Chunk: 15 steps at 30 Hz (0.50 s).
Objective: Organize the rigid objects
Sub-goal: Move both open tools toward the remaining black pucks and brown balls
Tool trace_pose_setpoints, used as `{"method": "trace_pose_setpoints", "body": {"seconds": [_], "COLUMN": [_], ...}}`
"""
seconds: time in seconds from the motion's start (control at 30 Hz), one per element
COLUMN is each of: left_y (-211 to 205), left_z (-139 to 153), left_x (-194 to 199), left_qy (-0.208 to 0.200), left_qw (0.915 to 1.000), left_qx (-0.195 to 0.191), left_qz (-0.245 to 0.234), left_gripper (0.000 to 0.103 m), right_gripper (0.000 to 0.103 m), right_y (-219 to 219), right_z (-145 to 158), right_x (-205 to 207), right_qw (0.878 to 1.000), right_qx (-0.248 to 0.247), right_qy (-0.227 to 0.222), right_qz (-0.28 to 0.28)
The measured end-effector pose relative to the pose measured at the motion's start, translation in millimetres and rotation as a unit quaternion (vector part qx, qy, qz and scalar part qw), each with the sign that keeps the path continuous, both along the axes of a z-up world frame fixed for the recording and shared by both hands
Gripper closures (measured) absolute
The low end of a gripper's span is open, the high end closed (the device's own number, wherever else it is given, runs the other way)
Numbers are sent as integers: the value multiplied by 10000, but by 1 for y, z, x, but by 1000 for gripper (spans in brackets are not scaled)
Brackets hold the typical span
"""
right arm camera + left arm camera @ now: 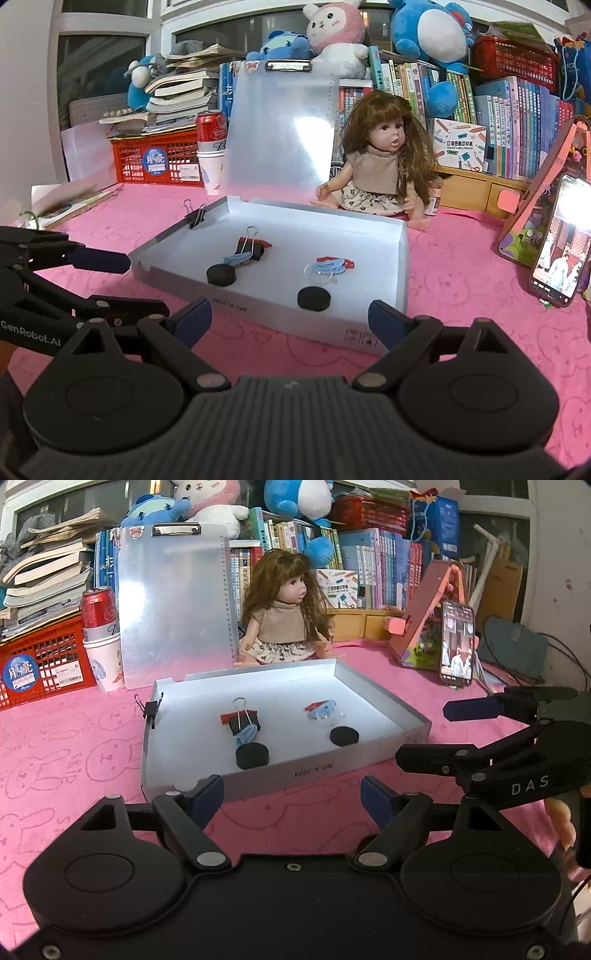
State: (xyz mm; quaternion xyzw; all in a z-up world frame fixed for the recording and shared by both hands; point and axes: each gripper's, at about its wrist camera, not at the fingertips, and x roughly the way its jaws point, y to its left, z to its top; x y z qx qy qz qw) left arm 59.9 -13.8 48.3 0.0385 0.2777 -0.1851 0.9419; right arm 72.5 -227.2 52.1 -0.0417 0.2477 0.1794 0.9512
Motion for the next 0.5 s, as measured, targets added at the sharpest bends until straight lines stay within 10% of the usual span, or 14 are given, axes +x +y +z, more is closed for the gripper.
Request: {"method": "trace_pose_setpoints", "body": {"seconds": [0.5], "left_y": [3], "left_z": [-16], "left_x": [-21], "left_qy": [194], "left_qw": [9997], "left_qx": [66], "left_qz": [-155], "left_gripper": [24], "right_gripper": [6], "right_y": [6], "right_z": [-16], "right_x": [-22], "right_qw": [9992], "right_qx": [-288], "right_qy": [-30], "right_qz": [270]}}
